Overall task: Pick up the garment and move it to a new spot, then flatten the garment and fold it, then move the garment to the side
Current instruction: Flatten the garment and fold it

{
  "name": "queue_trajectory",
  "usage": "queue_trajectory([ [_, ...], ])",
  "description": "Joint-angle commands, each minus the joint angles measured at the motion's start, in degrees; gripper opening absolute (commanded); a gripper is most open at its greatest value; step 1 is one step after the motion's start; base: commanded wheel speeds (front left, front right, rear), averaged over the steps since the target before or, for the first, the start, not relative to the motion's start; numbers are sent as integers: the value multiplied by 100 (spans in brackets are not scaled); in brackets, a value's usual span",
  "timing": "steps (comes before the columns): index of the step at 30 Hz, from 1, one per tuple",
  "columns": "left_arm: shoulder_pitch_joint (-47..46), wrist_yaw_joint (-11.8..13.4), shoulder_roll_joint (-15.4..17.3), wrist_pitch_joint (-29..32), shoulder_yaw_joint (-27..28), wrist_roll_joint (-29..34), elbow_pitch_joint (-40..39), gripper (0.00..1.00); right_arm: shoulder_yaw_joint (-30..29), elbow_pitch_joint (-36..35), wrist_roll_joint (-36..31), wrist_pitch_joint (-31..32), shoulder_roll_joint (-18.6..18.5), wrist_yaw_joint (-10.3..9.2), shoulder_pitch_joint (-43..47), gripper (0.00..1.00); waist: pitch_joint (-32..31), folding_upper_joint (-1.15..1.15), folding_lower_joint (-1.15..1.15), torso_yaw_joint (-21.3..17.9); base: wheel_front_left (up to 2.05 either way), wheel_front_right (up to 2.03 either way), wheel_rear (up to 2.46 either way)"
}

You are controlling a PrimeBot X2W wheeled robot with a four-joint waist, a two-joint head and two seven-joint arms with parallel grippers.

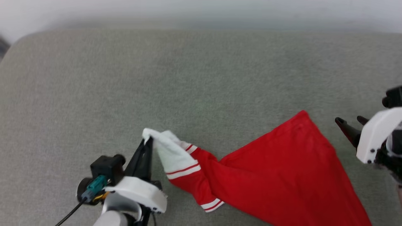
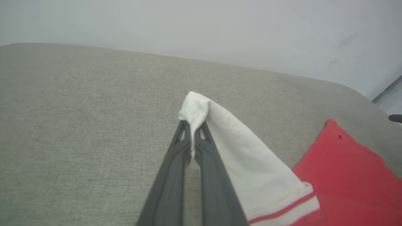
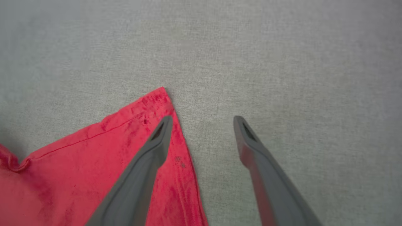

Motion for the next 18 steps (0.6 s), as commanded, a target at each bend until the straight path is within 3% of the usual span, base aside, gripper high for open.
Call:
queue_trajectory([
  [1,-154,-42,-66,-54,-33,31,20,0,71,83,37,316,-45,-4,-222,100,288,0,0,220,0,0,0],
  [6,-489,-150,-224,-214,-122,54,130,0,364,350,132,1438,-113,-4,-742,100,569,0,0,431,0,0,0],
  [16,-682,-243,-337,-381,-158,-4,354,0,1073,1093,458,2372,2,-2,-746,100,820,0,0,617,0,0,0],
  [18,-690,-242,-342,-404,-157,-28,402,0,1186,1163,520,2458,-6,-2,-707,0,813,0,0,626,0,0,0],
])
